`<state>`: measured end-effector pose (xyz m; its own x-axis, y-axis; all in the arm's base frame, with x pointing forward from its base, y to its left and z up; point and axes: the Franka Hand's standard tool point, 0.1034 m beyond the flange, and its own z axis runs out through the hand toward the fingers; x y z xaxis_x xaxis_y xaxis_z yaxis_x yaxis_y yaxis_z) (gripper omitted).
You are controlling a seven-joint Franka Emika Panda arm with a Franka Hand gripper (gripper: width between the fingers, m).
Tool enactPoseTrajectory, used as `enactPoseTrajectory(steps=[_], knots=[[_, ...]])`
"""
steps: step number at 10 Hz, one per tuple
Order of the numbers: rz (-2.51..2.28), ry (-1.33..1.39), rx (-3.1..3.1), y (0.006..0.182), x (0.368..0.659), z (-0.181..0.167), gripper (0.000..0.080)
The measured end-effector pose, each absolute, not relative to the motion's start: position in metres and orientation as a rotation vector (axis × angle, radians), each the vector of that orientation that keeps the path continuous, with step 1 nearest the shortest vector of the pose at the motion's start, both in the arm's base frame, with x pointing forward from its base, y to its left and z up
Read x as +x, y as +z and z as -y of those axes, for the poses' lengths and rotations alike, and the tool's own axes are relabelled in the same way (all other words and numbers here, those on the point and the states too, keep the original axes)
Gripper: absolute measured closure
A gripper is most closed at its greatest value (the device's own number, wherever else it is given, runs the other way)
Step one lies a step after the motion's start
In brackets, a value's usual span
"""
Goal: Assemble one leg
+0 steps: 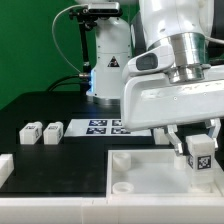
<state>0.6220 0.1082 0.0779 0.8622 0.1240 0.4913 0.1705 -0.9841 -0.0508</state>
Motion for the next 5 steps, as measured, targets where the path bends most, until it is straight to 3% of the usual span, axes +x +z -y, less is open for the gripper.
enactPoseTrajectory(steps=[1, 2, 3, 5], knots=[[0.233, -0.767, -2.942, 0.0779, 0.6220, -0.1081, 0.0319], [0.233, -0.767, -2.942, 0.0778, 0.6220, -0.1081, 0.0319], [0.233, -0.767, -2.942, 0.0778, 0.6220, -0.1081, 0.0186], [0.233, -0.766, -2.942, 0.0778, 0.6220, -0.1081, 0.0152]])
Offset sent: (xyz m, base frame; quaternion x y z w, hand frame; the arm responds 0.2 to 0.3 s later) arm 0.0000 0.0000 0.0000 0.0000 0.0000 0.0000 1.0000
